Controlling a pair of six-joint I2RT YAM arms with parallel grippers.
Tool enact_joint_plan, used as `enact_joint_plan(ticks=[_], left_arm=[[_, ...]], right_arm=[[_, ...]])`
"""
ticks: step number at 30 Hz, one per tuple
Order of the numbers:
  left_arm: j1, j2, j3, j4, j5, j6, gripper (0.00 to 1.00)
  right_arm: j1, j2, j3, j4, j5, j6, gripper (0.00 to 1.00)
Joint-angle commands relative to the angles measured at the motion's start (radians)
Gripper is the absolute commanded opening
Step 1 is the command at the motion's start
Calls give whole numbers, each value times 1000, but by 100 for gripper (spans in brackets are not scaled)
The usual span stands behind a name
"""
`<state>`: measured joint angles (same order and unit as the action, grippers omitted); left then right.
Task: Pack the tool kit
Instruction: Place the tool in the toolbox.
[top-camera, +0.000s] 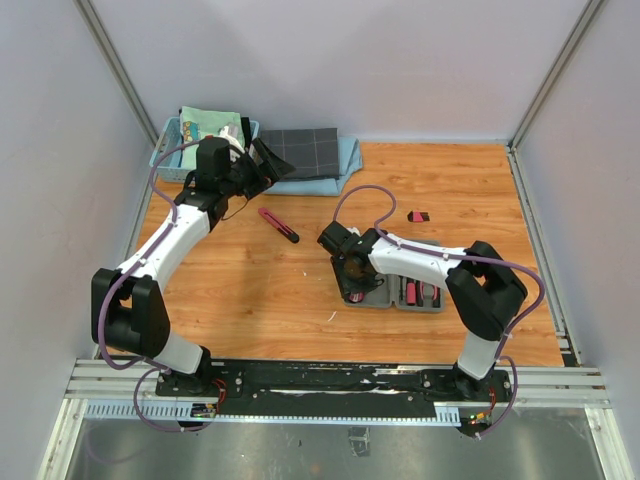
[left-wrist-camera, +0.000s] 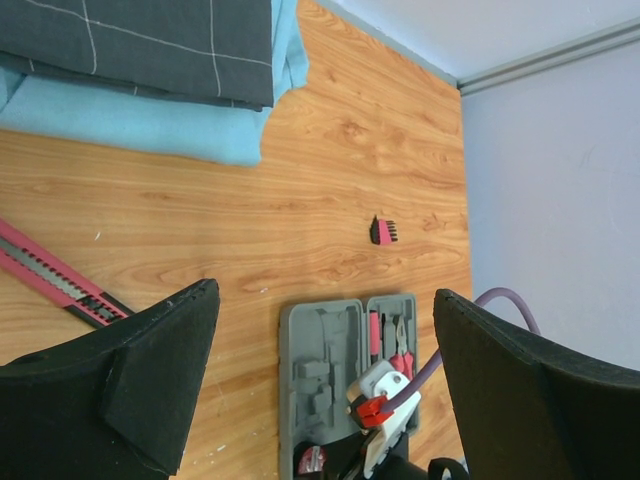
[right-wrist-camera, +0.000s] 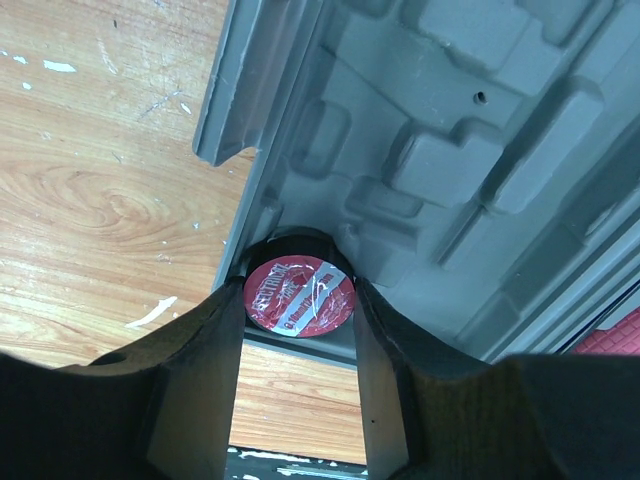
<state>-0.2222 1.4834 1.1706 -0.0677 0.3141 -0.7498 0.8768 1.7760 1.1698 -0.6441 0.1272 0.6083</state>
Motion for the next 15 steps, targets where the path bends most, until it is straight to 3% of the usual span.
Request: enact_joint_plan(ticks=[1,7,15], left_arm=[[-6,-27,-4,29,18,-4,92],[-6,-27,-6,36,25,-7,92],[-9,-23,-1,36,28,-6,91]], right_arm=[[8,30,-15,32,7,-10,48],[7,-31,-36,31,30,5,55],[9,-77,-39,39,33,4,56]])
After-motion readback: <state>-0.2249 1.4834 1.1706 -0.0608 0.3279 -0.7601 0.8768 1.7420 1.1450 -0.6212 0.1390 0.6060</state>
